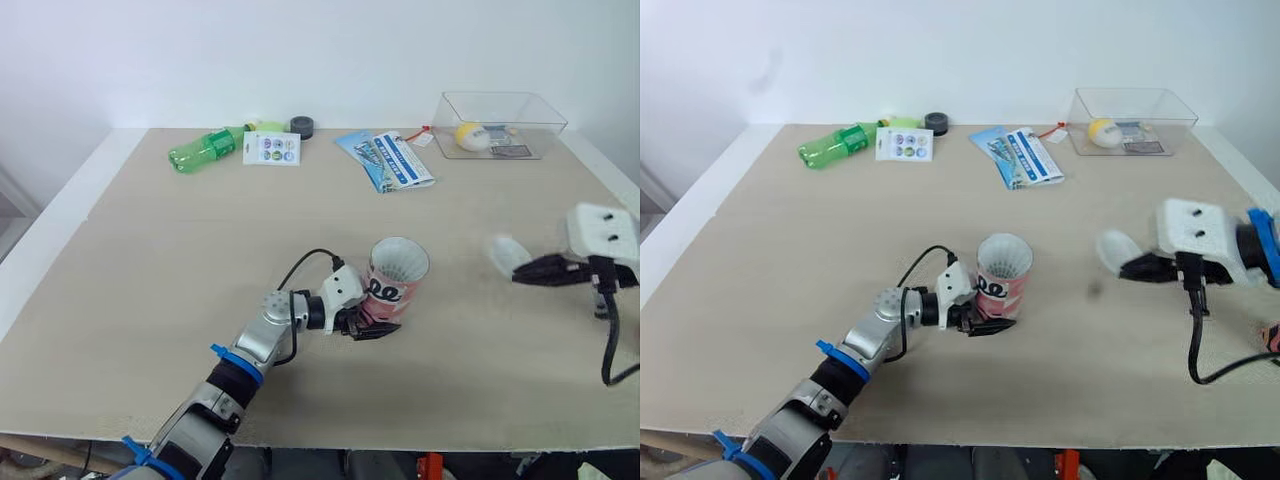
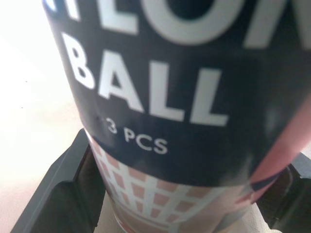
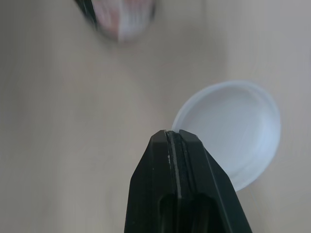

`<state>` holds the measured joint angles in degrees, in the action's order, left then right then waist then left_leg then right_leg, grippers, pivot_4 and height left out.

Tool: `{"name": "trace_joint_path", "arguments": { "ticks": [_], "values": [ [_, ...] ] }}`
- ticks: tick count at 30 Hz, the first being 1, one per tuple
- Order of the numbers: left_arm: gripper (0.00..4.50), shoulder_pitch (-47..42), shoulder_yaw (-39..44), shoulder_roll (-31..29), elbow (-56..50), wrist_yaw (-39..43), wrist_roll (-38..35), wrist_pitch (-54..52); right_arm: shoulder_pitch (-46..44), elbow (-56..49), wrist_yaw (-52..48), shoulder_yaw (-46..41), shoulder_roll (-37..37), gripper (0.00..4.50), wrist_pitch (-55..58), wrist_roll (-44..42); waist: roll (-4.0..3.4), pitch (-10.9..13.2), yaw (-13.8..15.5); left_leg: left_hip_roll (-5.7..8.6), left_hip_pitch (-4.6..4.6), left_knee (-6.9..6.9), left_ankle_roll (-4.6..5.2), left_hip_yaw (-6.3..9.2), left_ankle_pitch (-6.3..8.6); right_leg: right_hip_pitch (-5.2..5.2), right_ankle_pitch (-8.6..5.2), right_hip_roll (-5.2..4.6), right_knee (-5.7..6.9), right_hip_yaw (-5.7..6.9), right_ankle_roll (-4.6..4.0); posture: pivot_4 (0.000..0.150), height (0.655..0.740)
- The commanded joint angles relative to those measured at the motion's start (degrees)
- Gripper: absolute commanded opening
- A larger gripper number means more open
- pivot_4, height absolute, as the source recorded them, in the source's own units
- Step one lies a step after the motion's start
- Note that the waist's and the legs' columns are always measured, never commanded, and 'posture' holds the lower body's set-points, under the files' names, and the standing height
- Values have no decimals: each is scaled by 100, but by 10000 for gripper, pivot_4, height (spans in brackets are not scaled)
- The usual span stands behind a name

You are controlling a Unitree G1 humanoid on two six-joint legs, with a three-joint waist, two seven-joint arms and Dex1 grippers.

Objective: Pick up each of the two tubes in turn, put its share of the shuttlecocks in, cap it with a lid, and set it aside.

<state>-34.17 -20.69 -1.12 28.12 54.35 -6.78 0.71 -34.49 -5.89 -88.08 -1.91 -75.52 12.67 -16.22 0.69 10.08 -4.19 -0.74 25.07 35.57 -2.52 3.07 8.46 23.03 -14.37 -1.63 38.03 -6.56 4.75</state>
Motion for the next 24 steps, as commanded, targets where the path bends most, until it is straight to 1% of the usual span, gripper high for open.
{"name": "trace_joint_path", "arguments": {
  "ticks": [1, 2, 5, 8, 10, 15, 19, 24],
  "values": [
    [36426, -134, 63, 30, 350, 122, -23, -178, -1278, -37, -428, 812, 134, 531, -583, -20, 10, 7, -2, 4, 1, -3, 0, 1, 0, 0, -1, -4, 0, 1, 1, 1500, 7400],
    [36426, -181, 87, 32, 427, 170, -34, -184, -1648, 19, -442, 1108, 207, 531, -658, -110, -2, 1, -6, 4, -1, -4, 0, 1, 0, 0, -1, -4, 0, 1, 1, 1500, 7400],
    [36426, -295, 111, 11, 597, 299, -20, -184, -2681, 226, -442, 2009, 510, 531, -1006, -368, 8, 3, -4, 2, 0, -12, -1, 7, 0, 3, -8, -4, 0, 8, -6, 1500, 7400],
    [36426, -363, 147, -4, 678, 364, -17, -215, -3314, 463, -442, 2697, 650, 531, -1441, -579, 10, 4, 9, 2, 4, -18, -1, 9, 1, 4, -10, -4, -2, 8, -6, 1500, 7400],
    [36426, -384, 179, -25, 683, 376, -25, -244, -3631, 617, -442, 3155, 620, 531, -1754, -660, 9, 4, 9, 3, 7, -20, -2, 10, 1, 4, -12, -4, -2, 7, -5, 1500, 7400],
    [36426, -311, 186, -81, 552, 357, -11, -310, -4153, 893, -442, 4122, 445, 531, -2368, -788, 10, 4, 2, -1, 3, -21, -2, 10, 2, 5, -12, 0, -1, 8, -9, 1500, 7400],
    [36426, -178, 184, -118, 391, 309, -8, -388, -4519, 954, -442, 4624, 237, 531, -2499, -1012, 8, 4, -3, -2, 1, -23, -2, 9, 2, 7, -11, -1, 0, 7, -12, 1500, 7400],
    [36426, -106, 187, -149, 296, 229, 13, -460, -4753, 848, -442, 5113, 67, 531, -2617, -1331, 8, 3, -5, -6, 0, -30, -3, 9, 3, 10, -15, 1, 0, 8, -21, 1500, 7400]
  ]
}}
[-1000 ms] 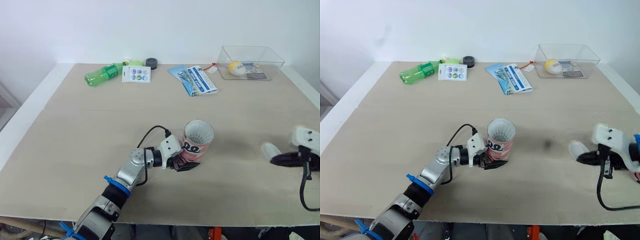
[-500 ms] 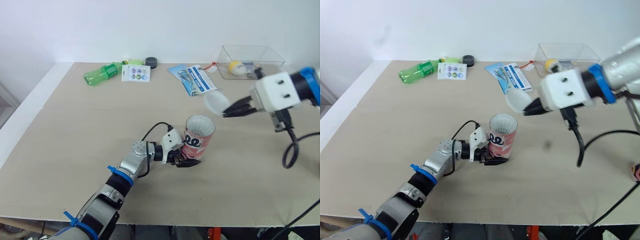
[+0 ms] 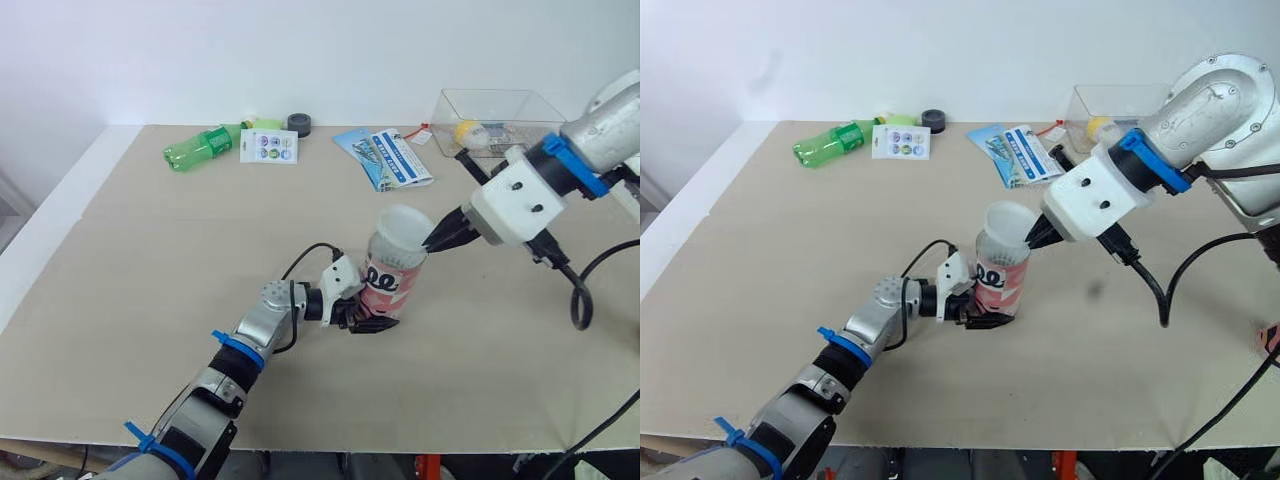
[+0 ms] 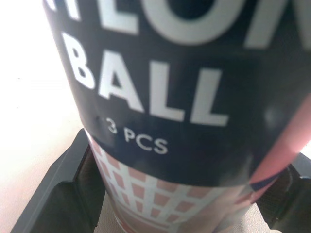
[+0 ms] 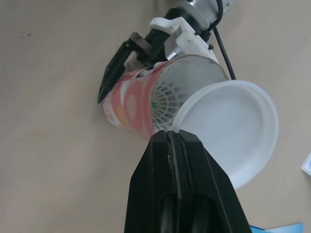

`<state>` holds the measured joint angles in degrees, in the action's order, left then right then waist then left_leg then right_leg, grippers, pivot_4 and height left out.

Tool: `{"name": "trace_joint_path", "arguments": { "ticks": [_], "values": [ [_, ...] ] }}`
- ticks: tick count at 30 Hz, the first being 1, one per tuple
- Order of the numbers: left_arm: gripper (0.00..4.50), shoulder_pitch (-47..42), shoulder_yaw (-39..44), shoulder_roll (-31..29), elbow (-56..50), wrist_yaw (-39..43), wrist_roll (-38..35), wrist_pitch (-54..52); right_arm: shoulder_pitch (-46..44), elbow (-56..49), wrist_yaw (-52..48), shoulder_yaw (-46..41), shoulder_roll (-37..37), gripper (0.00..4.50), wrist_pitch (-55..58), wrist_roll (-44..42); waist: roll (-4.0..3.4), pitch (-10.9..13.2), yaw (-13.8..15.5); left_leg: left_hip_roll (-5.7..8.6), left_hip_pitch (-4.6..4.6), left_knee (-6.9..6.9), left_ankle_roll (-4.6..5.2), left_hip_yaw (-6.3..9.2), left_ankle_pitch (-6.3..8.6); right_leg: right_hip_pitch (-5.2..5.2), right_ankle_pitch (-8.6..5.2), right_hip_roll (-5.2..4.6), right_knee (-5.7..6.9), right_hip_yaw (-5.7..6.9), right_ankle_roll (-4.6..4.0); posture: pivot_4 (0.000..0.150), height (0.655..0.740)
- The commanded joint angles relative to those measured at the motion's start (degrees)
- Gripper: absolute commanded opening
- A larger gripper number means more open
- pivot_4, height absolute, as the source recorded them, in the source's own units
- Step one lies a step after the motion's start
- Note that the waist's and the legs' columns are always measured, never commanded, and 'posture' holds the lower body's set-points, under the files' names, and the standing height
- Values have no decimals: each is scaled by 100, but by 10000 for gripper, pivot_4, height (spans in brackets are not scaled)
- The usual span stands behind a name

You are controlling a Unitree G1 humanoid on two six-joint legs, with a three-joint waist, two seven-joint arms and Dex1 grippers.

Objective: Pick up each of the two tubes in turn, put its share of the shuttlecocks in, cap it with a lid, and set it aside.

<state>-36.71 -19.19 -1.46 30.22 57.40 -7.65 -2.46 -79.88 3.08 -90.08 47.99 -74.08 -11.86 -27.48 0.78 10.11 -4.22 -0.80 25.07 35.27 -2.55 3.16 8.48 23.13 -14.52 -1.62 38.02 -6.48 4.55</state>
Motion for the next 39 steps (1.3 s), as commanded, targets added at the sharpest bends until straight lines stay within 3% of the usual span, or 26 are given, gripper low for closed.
{"name": "trace_joint_path", "arguments": {
  "ticks": [1, 15, 39],
  "values": [
    [36426, 154, 35, -120, 77, -82, 103, -151, -242, -8, -242, 192, -39, 531, -216, -211, 0, 0, -5, -1, -1, 0, 0, 0, 0, 0, 0, 0, 0, 0, -1, 1500, 7400],
    [36426, 274, 19, -132, -62, -195, 98, -273, -600, 521, -242, 799, 348, 531, -738, -166, -4, -3, -7, -8, -6, 2, 0, -1, 0, 0, 5, 6, 5, 0, -7, 1500, 7400],
    [36426, 236, 8, -87, 12, -211, 96, -323, -801, 318, -242, 1034, 122, 531, -424, -401, -4, -3, -6, -8, -6, 2, 0, -1, 0, 0, 4, 6, 6, 1, -10, 1500, 7400]
  ]
}}
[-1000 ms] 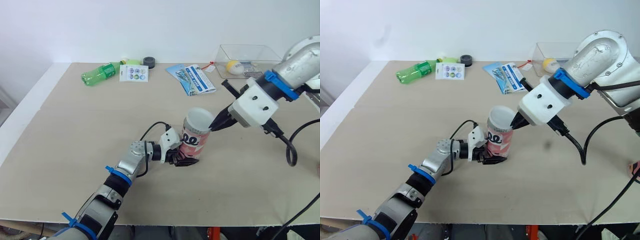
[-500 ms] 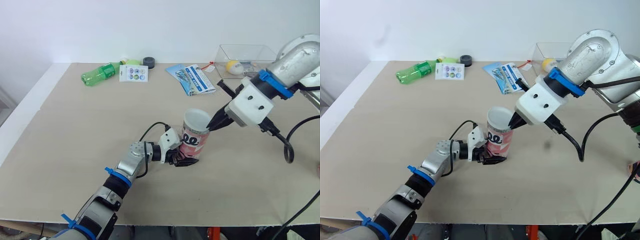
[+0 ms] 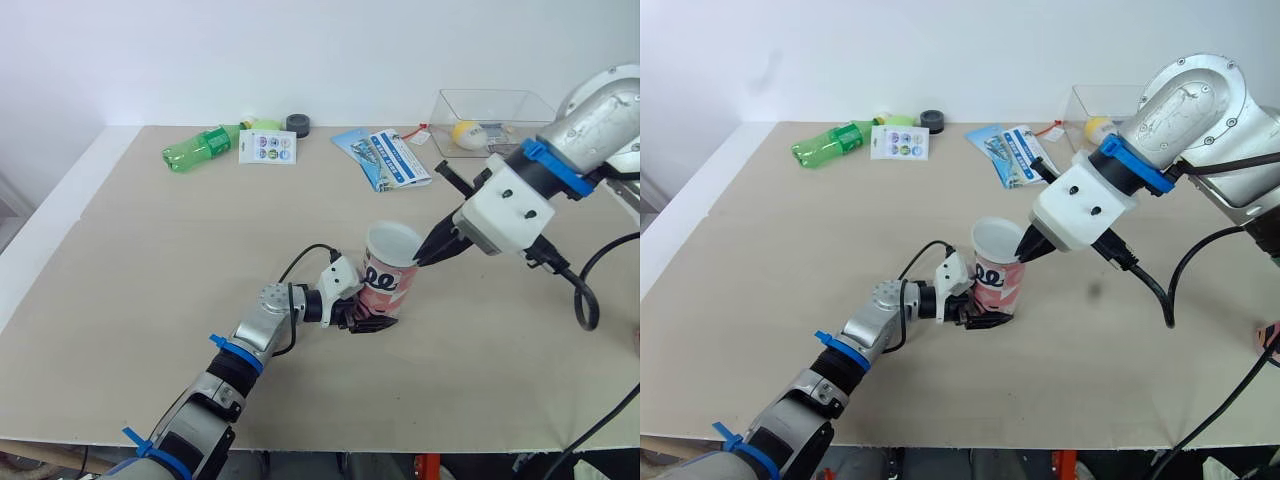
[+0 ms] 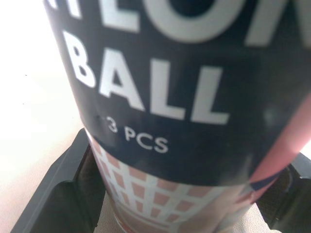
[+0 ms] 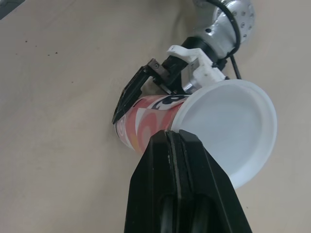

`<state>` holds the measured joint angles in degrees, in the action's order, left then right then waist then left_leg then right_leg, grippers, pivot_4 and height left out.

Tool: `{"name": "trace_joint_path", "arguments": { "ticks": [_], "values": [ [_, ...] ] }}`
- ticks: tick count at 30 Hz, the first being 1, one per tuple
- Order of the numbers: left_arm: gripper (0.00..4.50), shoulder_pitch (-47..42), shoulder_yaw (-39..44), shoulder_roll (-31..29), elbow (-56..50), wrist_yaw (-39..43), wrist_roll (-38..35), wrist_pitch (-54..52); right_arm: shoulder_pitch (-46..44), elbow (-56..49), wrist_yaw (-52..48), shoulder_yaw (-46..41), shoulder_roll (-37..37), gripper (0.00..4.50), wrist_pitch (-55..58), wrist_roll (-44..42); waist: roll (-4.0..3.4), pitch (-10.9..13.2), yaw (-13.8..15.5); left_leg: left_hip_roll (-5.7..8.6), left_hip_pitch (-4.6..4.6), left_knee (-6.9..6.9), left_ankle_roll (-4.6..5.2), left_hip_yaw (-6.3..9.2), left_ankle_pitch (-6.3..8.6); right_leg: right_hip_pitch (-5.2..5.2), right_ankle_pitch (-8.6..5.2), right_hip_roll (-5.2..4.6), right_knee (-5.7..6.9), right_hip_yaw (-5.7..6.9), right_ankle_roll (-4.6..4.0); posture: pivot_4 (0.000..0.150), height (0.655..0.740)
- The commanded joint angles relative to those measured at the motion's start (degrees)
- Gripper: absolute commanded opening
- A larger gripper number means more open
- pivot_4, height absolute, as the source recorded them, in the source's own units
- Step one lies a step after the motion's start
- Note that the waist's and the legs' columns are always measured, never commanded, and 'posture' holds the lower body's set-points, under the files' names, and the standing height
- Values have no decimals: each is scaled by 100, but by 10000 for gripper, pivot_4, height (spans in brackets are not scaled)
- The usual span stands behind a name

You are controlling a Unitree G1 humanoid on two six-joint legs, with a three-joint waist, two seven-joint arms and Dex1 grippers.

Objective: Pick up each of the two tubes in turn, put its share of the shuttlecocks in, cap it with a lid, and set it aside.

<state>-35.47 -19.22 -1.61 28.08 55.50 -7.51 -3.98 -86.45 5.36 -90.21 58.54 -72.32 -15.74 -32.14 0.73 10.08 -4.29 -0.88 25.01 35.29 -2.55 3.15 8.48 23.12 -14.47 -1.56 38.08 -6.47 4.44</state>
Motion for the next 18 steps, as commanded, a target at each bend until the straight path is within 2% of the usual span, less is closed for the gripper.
{"name": "trace_joint_path", "arguments": {
  "ticks": [1, 18],
  "values": [
    [36426, 108, 13, -68, 229, -22, 81, -173, -157, 110, -229, 5, -55, 531, -68, 102, 0, 0, 0, 0, 0, 0, 0, 1, 0, 0, 0, 0, 0, 0, 0, 1500, 7400],
    [36426, 166, 21, -21, 155, -80, 46, -231, -324, 397, -229, 447, 66, 531, -388, 213, -1, -1, 3, 1, 0, 1, 0, 1, 0, -2, 0, 0, 0, 0, 1, 1500, 7400]
  ]
}}
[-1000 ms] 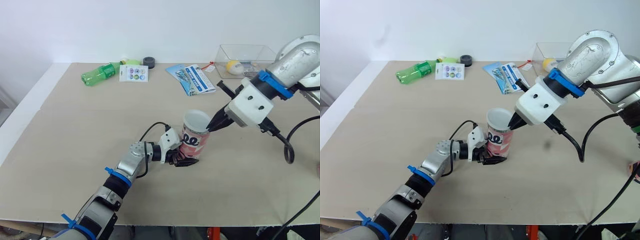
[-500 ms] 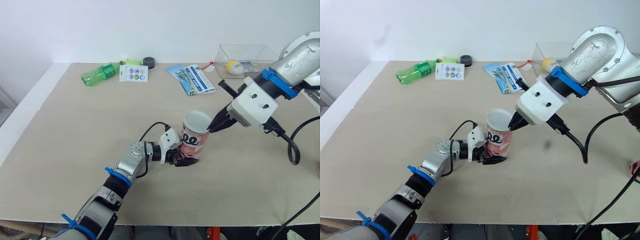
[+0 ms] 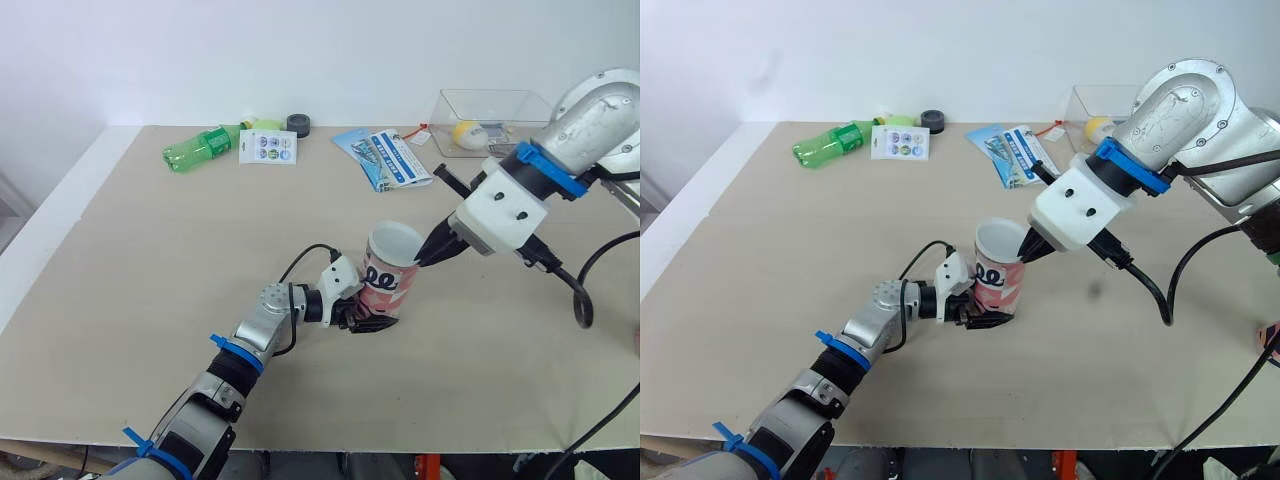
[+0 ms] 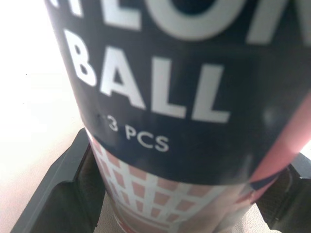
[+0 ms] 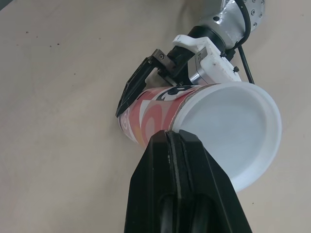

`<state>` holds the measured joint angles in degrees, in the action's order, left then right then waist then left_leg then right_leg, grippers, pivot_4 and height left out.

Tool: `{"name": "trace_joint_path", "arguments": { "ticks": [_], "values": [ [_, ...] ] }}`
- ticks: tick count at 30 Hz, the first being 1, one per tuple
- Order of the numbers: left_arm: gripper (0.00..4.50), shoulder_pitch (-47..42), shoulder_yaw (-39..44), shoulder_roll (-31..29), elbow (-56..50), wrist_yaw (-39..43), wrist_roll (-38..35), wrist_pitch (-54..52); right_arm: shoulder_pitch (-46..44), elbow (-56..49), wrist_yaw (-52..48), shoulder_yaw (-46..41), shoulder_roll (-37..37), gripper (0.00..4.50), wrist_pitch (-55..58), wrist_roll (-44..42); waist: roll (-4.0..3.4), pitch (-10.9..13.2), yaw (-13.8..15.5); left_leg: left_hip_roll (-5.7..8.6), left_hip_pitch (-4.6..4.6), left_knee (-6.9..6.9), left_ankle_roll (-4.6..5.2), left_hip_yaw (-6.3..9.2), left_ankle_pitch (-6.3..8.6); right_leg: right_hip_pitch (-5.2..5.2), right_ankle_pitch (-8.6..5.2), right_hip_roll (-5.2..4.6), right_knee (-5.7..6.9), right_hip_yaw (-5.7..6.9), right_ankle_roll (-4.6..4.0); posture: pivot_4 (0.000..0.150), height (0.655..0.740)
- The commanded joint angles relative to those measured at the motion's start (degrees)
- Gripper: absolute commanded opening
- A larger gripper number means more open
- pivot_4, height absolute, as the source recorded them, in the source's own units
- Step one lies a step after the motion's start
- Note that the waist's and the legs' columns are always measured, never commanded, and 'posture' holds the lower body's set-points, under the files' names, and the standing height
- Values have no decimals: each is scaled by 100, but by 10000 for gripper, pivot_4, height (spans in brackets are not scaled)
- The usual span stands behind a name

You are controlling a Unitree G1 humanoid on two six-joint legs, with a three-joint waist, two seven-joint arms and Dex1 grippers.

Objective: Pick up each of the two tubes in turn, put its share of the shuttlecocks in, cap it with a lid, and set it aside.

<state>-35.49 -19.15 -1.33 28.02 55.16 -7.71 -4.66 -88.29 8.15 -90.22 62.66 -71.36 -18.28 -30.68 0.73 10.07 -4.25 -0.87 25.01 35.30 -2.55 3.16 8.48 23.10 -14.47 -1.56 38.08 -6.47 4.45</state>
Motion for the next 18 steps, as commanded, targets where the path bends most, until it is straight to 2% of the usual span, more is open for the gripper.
{"name": "trace_joint_path", "arguments": {
  "ticks": [1, 6, 9, 12, 16, 18],
  "values": [
    [36426, 169, 13, -48, 158, -49, 65, -169, -148, 139, -228, 50, -26, 531, -155, 64, 0, 0, 0, 0, 0, 0, 0, 0, 0, 0, 0, 0, 0, 0, 0, 1500, 7400],
    [36426, 178, 7, -47, 141, -48, 65, -197, -194, 232, -228, 77, 43, 531, -199, 38, -1, -1, -1, -1, -3, 1, 0, 0, 0, -1, 3, 1, 1, 0, -2, 1500, 7400],
    [36426, 183, 5, -48, 143, -38, 74, -199, -176, 203, -228, 32, 49, 9977, -174, -41, -1, -1, -1, -1, -3, 1, 1, 0, 0, -1, 3, 1, 1, 0, -2, 1500, 7400],
    [36426, 194, 0, -52, 130, -20, 75, -218, -178, 100, -228, -51, -13, 23021, -35, -179, -1, -1, -1, -1, -3, 0, 0, -1, 0, 0, 3, 0, 1, 0, -2, 1500, 7400],
    [36426, 209, 3, -62, 111, 6, 69, -241, -184, -163, -228, -240, -211, 23021, 546, -566, -1, -1, 0, 0, -1, -1, 0, 1, 0, 0, -1, 1, 1, 0, -3, 1500, 7400],
    [36426, 205, 9, -71, 120, 11, 76, -238, -88, -311, -228, -592, -256, 23021, 1321, -1173, -1, -1, -1, 0, 0, -1, 1, 1, 0, 0, -2, 0, 1, 0, -3, 1500, 7400]
  ]
}}
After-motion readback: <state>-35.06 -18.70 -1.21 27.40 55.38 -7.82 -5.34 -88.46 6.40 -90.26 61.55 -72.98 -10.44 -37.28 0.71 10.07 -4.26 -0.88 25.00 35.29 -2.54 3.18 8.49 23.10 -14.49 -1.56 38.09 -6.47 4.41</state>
